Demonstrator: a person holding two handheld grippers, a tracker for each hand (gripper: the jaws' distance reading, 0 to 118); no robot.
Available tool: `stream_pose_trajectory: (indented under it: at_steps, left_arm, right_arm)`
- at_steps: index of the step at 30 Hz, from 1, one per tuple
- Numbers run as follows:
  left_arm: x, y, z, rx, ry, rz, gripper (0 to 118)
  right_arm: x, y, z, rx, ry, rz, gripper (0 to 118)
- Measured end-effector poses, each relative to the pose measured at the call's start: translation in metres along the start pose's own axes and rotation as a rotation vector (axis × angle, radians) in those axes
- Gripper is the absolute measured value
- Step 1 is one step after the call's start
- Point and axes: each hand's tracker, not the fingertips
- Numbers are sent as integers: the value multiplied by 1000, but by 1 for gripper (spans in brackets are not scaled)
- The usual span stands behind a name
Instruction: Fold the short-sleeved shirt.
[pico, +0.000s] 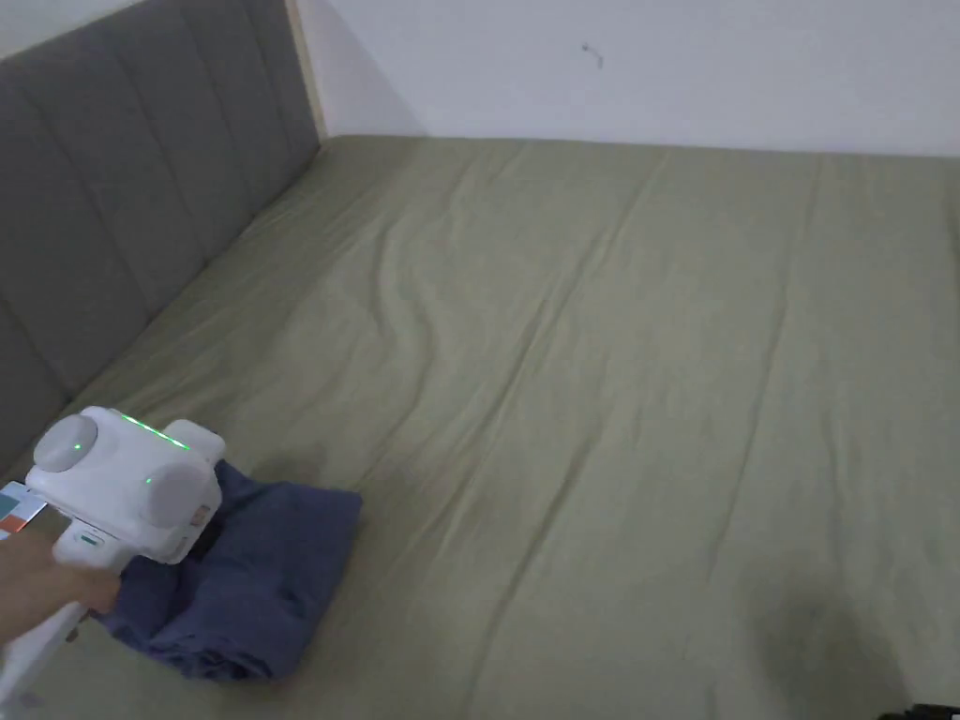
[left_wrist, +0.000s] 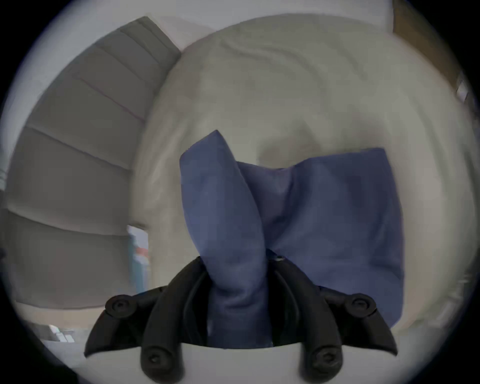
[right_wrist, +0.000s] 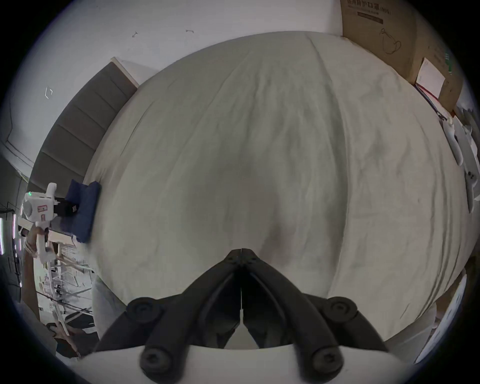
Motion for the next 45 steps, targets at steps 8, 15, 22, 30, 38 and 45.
stream_pose_trajectory:
  at_steps: [8,15,22,30,38,45]
  left_arm:
    - [-20,-7,-15,-22,163,41,99]
    - [-29,-15,62,105,-190,367,47]
    - [60,-37,163,281,-335,341,0]
    - [150,-38,235,479,-412,416,0]
    - [220,-29,321,740,-245,344,0]
    - [229,-30,380,967,-193,436,0]
  right_arm:
    - [-16,-4,-3,-26,-5,31,0]
    - [-13,-11,8,-16,13,18,0]
    - [5,-21,27,29,61,-26,0]
    - [27,-27,60,146,83,-28,0]
    - [21,0,129,474,-60,58,0]
    - [-16,16,204,847,-213,179,0]
